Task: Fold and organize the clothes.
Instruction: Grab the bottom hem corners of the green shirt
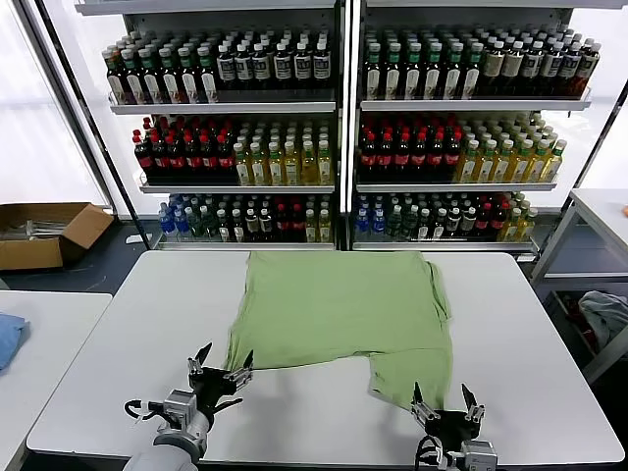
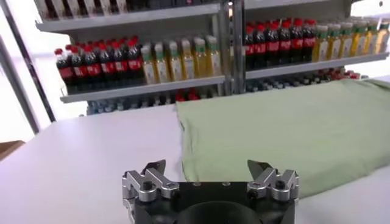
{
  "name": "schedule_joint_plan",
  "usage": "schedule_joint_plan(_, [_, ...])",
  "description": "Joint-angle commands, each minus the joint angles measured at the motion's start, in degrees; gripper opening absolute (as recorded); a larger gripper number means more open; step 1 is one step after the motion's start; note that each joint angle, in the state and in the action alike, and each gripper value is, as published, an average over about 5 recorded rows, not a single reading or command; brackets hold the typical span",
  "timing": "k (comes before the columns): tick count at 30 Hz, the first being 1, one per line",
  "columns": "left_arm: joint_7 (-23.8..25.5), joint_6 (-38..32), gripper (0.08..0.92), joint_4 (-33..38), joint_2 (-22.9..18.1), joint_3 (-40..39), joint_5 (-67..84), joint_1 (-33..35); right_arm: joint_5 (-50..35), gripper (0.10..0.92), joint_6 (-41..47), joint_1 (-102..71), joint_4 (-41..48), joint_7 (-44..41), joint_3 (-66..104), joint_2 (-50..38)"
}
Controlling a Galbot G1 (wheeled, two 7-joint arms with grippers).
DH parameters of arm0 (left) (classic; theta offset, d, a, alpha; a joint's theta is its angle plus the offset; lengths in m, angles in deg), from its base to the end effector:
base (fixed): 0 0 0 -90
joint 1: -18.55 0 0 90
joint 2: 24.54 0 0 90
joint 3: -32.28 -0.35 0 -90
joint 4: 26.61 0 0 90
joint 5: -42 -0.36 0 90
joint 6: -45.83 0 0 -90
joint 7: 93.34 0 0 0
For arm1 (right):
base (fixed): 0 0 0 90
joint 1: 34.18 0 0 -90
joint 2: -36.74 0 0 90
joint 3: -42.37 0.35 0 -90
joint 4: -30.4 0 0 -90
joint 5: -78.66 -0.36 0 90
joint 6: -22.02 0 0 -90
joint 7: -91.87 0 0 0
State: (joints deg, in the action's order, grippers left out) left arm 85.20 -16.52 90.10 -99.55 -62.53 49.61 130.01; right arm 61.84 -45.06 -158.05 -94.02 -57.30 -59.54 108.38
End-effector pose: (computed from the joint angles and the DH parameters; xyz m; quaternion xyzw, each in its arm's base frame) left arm 0.2292 0.0226 -0.2929 -0.0699 -0.9746 -0.0600 0.2041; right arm 0.1530 0.0120 -0.2934 -0.0796 -0.9689 0.0275 0.2326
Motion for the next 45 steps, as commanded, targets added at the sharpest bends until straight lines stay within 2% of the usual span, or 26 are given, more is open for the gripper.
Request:
schedule_joint_plan(1, [0.2, 2.1, 0.823, -2.7, 0.6, -0.6, 0.5, -1.3, 0.1, 0.823, 0.6, 0.3, 1.4, 0.7, -0.2, 1.1])
schedule_joint_plan(11, [0.3, 2.0, 0.809, -4.0, 0.3, -0.8, 0.4, -0.4, 0.3, 0.823, 0.5, 0.2, 1.9, 0.5, -1.0, 1.2])
schedule_joint_plan(17, [0.3, 2.1, 0.668, -4.4, 0.1, -1.1, 0.1, 0.3, 0.1, 0.778, -0.2, -0.4, 3.0, 0.4, -1.2, 1.2])
schedule_joint_plan(35, [0.4, 2.3, 0.149, -5.2, 0.0, -1.7, -0.2, 1.6, 0.2, 0.268, -3.1, -1.4, 3.6, -1.3, -1.4, 0.4])
schedule_joint_plan(40, [0.3, 1.7, 0.087, -5.9, -0.1, -1.7, -0.2, 1.1, 0.4, 0.137, -4.1, -1.2, 3.5, -2.7, -1.1, -0.2])
schedule_joint_plan(45, [-0.3, -3.3, 0.086, -5.7, -0.4, -1.3, -0.8, 0.5, 0.8, 0.113, -5.9, -0.7, 2.3, -5.0, -0.5, -0.7])
